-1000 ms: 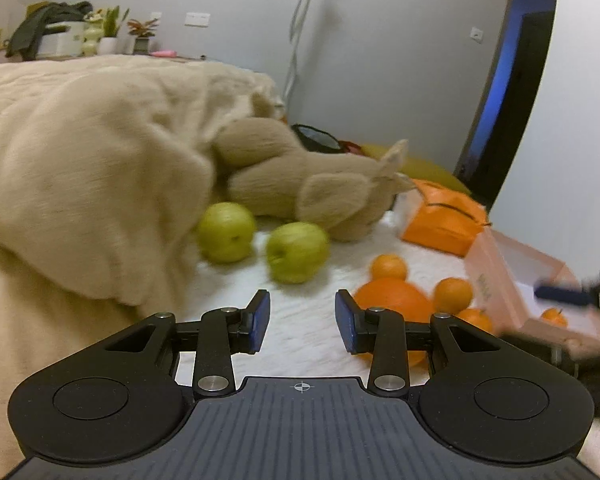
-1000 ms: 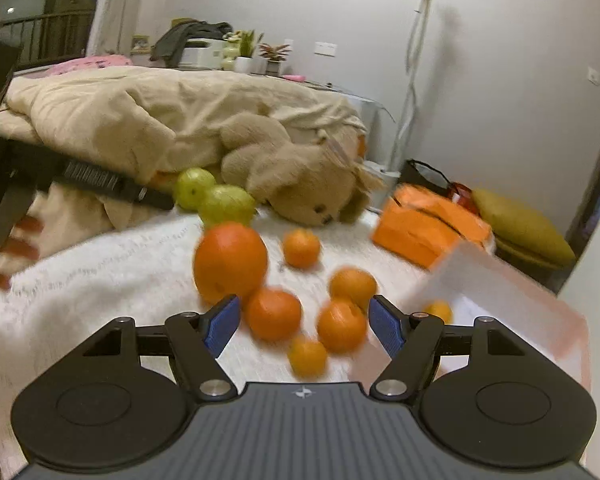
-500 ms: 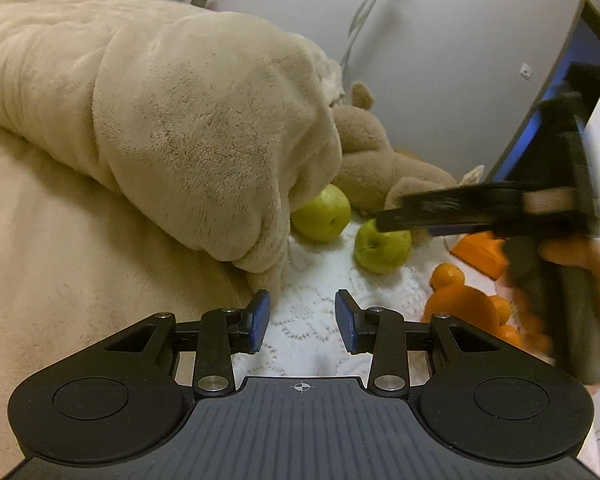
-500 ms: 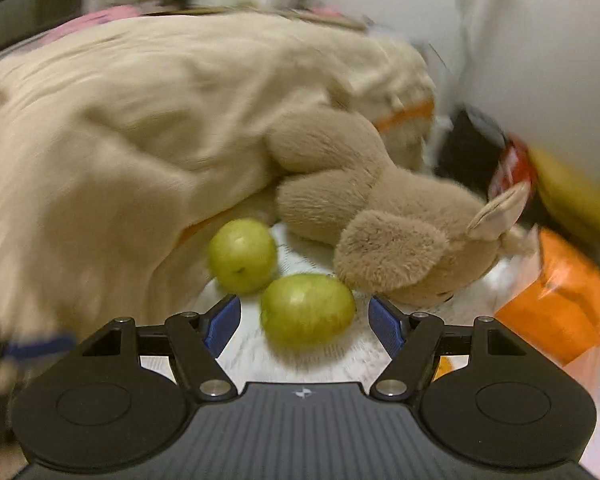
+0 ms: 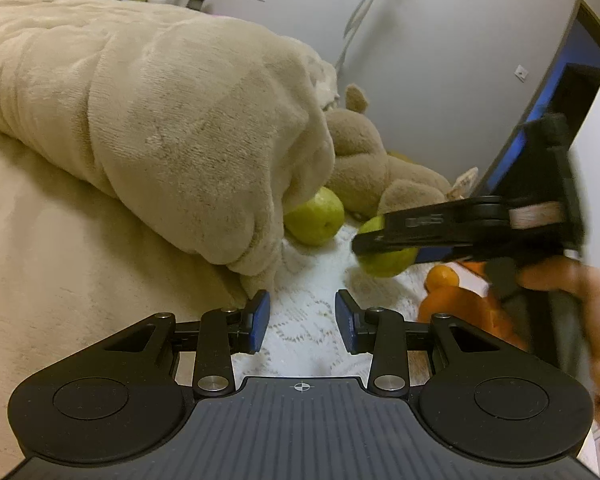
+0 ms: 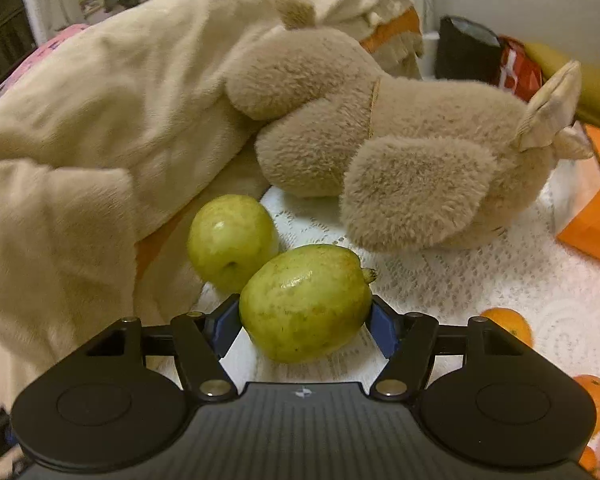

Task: Organize fruits
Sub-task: 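Reach the right tool to the green guava and close on it, then lift the guava with the right tool while the left tool grasps a mandarin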

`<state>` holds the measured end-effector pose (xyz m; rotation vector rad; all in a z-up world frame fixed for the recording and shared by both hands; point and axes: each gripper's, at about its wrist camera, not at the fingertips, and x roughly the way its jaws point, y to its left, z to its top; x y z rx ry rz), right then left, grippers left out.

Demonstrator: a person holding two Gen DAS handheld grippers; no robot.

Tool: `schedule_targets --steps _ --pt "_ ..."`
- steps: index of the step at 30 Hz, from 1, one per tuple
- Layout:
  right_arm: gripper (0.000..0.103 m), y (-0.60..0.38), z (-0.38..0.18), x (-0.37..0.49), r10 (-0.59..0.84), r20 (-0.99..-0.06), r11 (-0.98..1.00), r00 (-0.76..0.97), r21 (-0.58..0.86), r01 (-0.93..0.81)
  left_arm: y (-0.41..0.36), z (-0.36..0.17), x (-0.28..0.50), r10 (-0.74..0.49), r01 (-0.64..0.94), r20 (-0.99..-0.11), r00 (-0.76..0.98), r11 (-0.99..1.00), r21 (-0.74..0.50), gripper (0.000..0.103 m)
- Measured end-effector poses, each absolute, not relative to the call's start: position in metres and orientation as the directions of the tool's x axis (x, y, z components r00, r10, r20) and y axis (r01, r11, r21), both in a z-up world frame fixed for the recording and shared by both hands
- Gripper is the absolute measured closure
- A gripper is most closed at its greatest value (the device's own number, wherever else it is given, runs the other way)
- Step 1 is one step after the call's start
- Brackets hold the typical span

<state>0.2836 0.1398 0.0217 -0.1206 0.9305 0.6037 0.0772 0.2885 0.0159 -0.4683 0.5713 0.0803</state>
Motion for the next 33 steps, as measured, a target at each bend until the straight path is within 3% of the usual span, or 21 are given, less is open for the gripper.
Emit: schedule_targets --steps 11,19,26,29,33 --pt "0.037 0.024 0.073 0.162 0.609 -0.664 0.720 0.435 0.232 -0.654 0.253 0.018 0.077 -0.136 -0.106 -0.541 0.830 0.913 -0.393 0.063" --pt "0.037 -0.083 0.040 0.107 0.485 -0.660 0.828 0.574 0.134 -0.545 0.180 0.037 0.072 -0.250 0.089 -0.552 0.795 0.949 -0.302 0.063" --pt "0.037 -0.143 0.016 0.097 0.395 -0.630 0.883 0.669 0.059 -0.466 0.127 0.031 0.090 -0.277 0.129 -0.592 0.757 0.951 -0.280 0.063" --pt "0.037 -0.160 0.007 0.097 0.400 -0.622 0.884 0.673 0.069 -0.462 0.098 0.028 0.103 -0.314 0.184 -0.608 0.729 0.946 -0.267 0.063" --pt "0.036 -0.179 -0.008 0.101 0.406 -0.624 0.891 0.668 0.110 -0.440 0.062 0.024 0.121 -0.269 0.202 -0.632 0.727 0.963 -0.177 0.063"
